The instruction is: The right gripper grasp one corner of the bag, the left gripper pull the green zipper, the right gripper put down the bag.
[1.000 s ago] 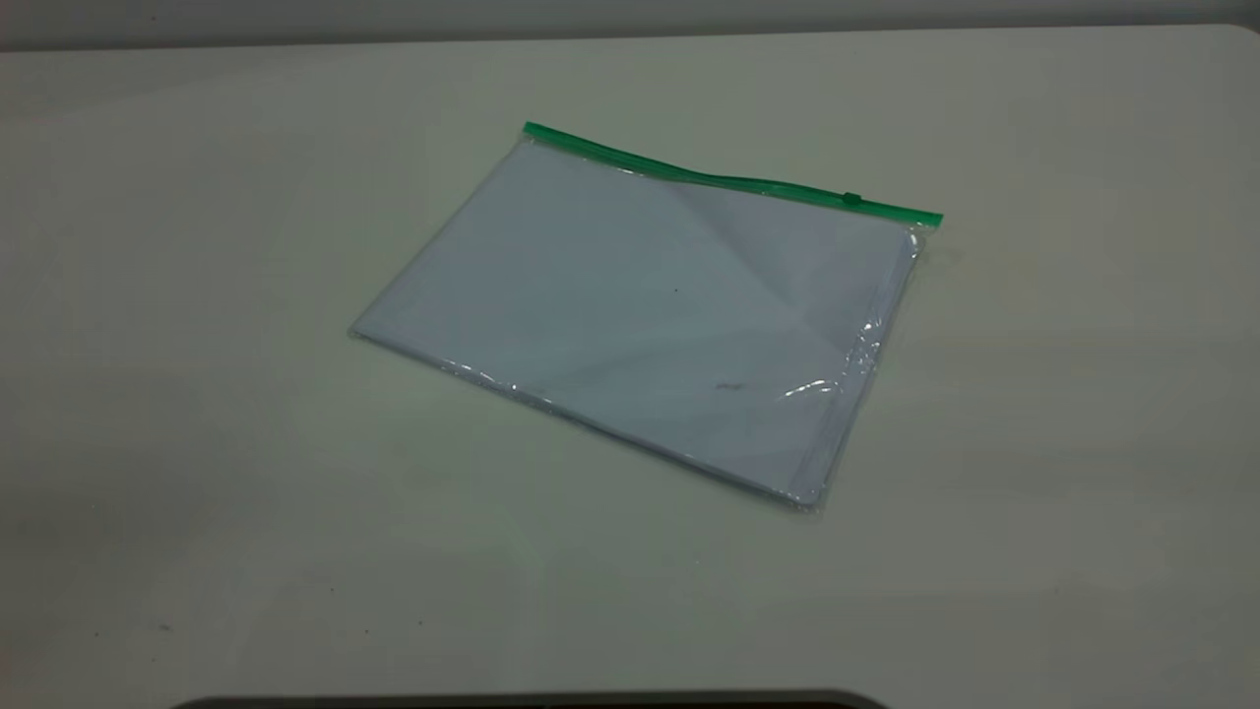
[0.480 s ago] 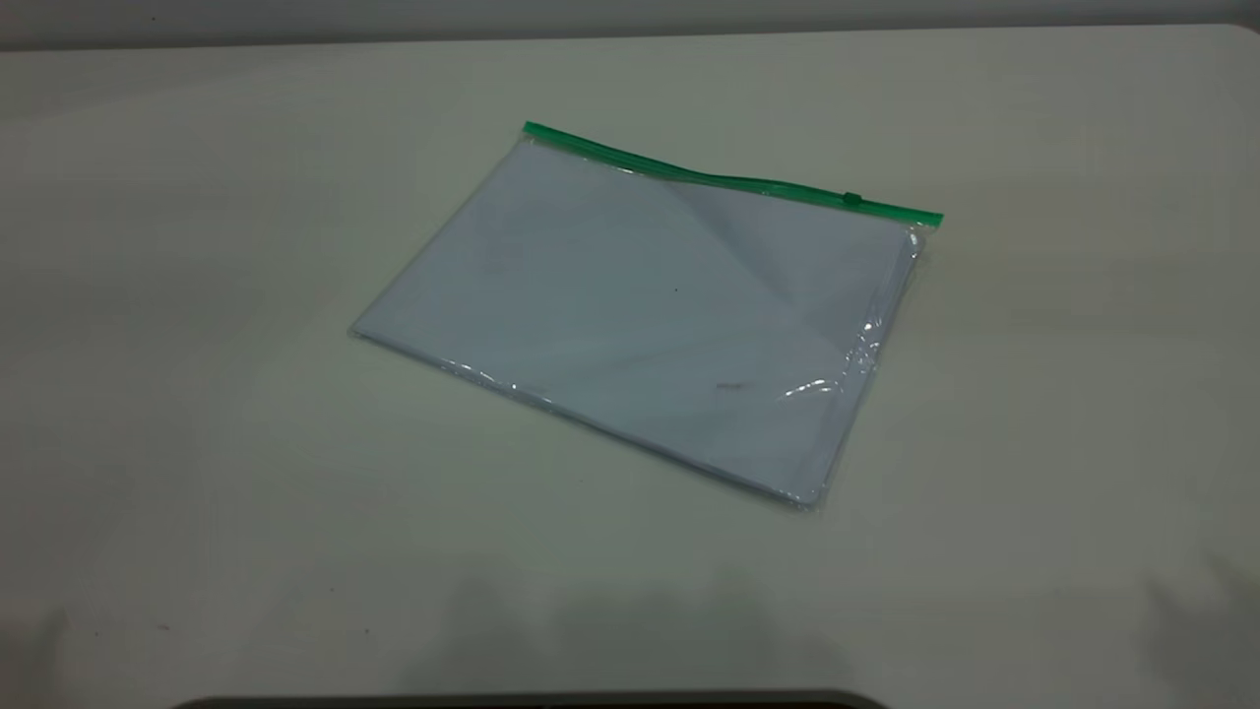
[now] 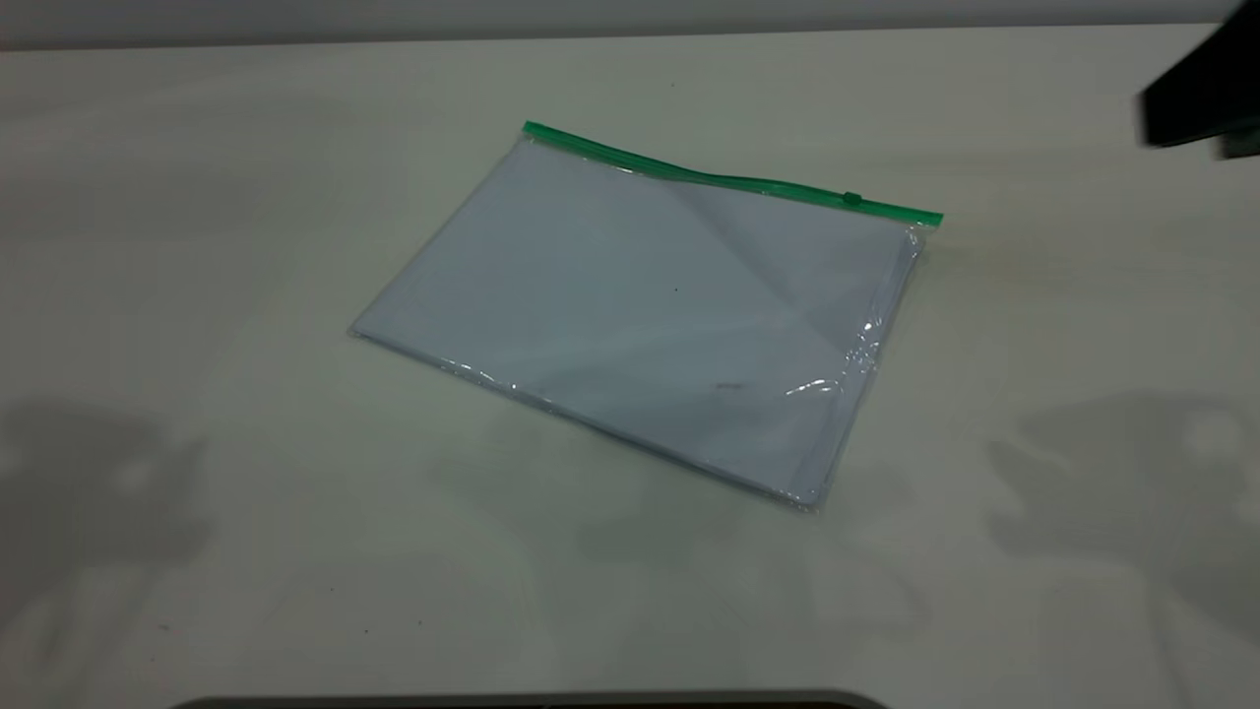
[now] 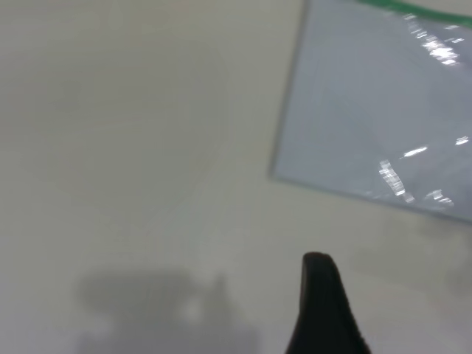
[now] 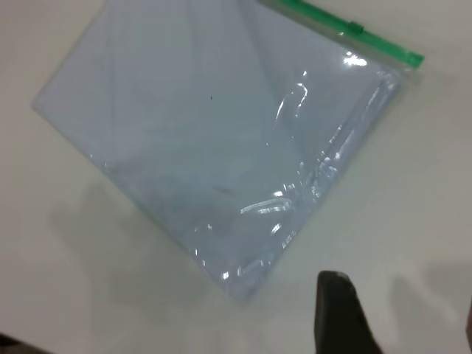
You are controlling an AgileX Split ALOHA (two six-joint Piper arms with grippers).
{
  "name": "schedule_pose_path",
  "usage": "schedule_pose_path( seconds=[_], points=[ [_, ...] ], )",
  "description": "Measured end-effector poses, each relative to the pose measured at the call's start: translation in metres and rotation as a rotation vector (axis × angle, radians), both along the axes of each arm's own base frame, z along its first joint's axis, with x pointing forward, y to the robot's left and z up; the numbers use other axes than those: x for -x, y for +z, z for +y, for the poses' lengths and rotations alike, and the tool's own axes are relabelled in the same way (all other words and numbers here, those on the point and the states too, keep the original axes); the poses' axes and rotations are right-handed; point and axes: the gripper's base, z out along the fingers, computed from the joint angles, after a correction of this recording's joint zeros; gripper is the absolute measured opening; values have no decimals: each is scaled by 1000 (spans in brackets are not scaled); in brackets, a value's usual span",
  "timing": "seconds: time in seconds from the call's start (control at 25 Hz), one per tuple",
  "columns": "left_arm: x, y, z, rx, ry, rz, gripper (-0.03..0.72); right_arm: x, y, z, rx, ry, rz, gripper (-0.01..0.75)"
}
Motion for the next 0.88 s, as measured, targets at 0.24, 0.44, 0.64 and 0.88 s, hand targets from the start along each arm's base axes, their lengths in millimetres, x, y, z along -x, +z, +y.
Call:
schedule_pose_path(
  seconds=[0.24,0.44,0.64,0.88],
  points=[
    [-27,-14,-9,94,-70,5,555,-58,-55,7,-53,17,49,449],
    [-39,-22,-11,125,-92,-12,555,-104,-103,10,-117,93,82,444],
    [-45,-28,-11,128,-86,-9,555,-136,-141,2,-188,195,103,443],
    [-47,-30,-10,124,-79,-7,555,-164,-176,-4,-173,274,122,443]
  ],
)
